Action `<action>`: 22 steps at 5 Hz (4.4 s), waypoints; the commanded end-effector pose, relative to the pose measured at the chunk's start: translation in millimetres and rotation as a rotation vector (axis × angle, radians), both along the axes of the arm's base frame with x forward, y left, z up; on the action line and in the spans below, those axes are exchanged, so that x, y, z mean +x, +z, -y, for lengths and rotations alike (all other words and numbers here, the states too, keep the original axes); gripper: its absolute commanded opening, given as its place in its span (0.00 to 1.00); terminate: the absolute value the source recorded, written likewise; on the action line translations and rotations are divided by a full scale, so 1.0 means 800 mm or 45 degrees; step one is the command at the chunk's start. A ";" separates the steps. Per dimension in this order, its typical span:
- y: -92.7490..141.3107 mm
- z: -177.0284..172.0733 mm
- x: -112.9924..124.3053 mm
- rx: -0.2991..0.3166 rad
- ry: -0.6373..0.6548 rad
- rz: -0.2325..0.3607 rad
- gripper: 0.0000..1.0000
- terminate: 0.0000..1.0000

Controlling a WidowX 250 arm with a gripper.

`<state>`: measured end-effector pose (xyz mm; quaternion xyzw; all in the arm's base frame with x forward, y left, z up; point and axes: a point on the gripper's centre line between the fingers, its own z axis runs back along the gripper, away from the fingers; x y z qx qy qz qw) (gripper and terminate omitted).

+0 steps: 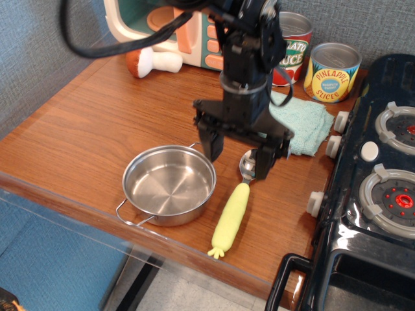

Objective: Slide blue towel to the left near the mushroom.

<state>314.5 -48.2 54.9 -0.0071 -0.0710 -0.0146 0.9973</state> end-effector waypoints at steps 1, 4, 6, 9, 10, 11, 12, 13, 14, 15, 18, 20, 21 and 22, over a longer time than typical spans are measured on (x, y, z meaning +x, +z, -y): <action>0.030 -0.003 0.087 -0.013 0.066 0.136 1.00 0.00; -0.010 -0.006 0.142 -0.007 0.128 0.087 1.00 0.00; -0.049 -0.011 0.145 -0.018 0.132 -0.003 1.00 0.00; -0.045 -0.106 0.111 0.068 0.261 -0.043 1.00 0.00; -0.047 -0.137 0.104 0.076 0.272 -0.048 1.00 0.00; -0.052 -0.166 0.095 0.117 0.236 -0.066 1.00 0.00; -0.058 -0.196 0.085 0.110 0.270 -0.095 1.00 0.00; -0.058 -0.220 0.078 0.082 0.300 -0.091 1.00 0.00; -0.054 -0.232 0.075 0.068 0.318 -0.092 1.00 0.00; -0.052 -0.225 0.078 0.042 0.273 -0.087 1.00 0.00; 0.035 -0.181 0.097 0.018 0.072 0.097 1.00 0.00; 0.063 -0.168 0.082 0.076 0.073 0.128 1.00 0.00; 0.063 -0.168 0.082 0.076 0.073 0.128 1.00 0.00; 0.063 -0.168 0.082 0.076 0.073 0.128 1.00 1.00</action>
